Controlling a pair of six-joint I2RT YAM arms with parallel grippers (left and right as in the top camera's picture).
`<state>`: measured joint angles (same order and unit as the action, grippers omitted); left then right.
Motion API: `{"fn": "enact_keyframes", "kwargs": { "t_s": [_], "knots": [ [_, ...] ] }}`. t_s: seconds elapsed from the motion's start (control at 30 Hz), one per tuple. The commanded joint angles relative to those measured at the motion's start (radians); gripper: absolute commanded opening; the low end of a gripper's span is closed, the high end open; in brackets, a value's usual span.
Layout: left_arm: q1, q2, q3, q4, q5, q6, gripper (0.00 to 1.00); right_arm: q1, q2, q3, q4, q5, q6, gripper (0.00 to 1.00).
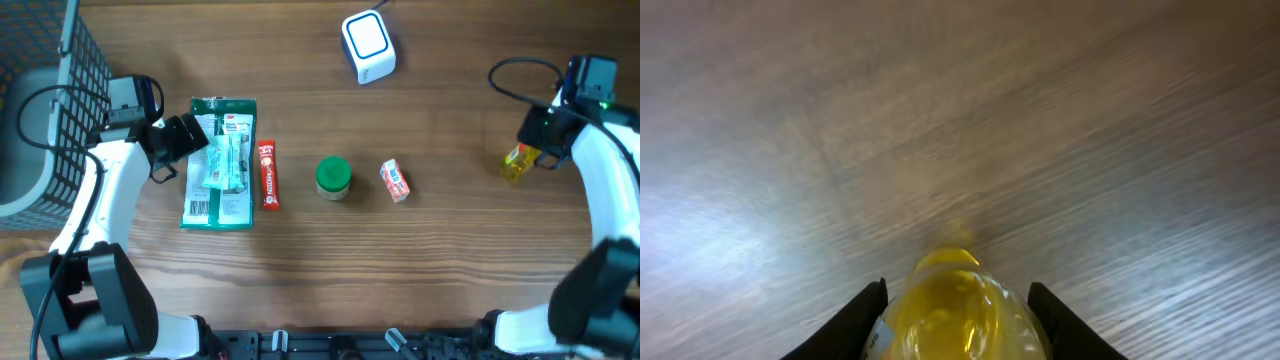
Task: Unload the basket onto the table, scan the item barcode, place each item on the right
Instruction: 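Carry the Vim bottle to the right edge and set it down, then move the right gripper over the jar toward the Kleenex pack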
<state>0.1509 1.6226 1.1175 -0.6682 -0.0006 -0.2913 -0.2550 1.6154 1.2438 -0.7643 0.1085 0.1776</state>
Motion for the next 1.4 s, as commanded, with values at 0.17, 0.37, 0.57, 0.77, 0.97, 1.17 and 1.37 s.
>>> {"fn": "enact_keyframes", "kwargs": {
  "t_s": [0.17, 0.37, 0.57, 0.77, 0.97, 1.17, 1.37],
  "knots": [
    [0.004, -0.021, 0.009, 0.003, 0.008, -0.005, 1.00, 0.005, -0.336, -0.182, 0.114, 0.019, 0.031, 0.04],
    [0.004, -0.021, 0.009, 0.003, 0.008, -0.005, 1.00, 0.005, -0.336, -0.351, 0.233, 0.019, 0.039, 0.06],
    [0.004, -0.021, 0.009, 0.003, 0.008, -0.005, 1.00, 0.005, -0.332, -0.406, 0.299, 0.018, -0.020, 0.56],
    [0.004, -0.021, 0.009, 0.003, 0.008, -0.005, 1.00, 0.005, -0.328, -0.406, 0.299, 0.014, -0.019, 0.89],
    [0.004, -0.021, 0.009, 0.003, 0.008, -0.005, 1.00, 0.005, -0.329, -0.368, 0.310, 0.011, -0.056, 0.97],
    [0.004, -0.021, 0.009, 0.003, 0.008, -0.005, 1.00, 0.007, -0.335, -0.083, 0.122, 0.014, -0.125, 0.97],
    [0.004, -0.021, 0.009, 0.003, 0.008, -0.005, 1.00, 0.089, -0.335, 0.044, -0.027, -0.152, -0.156, 0.91]
  ]
}}
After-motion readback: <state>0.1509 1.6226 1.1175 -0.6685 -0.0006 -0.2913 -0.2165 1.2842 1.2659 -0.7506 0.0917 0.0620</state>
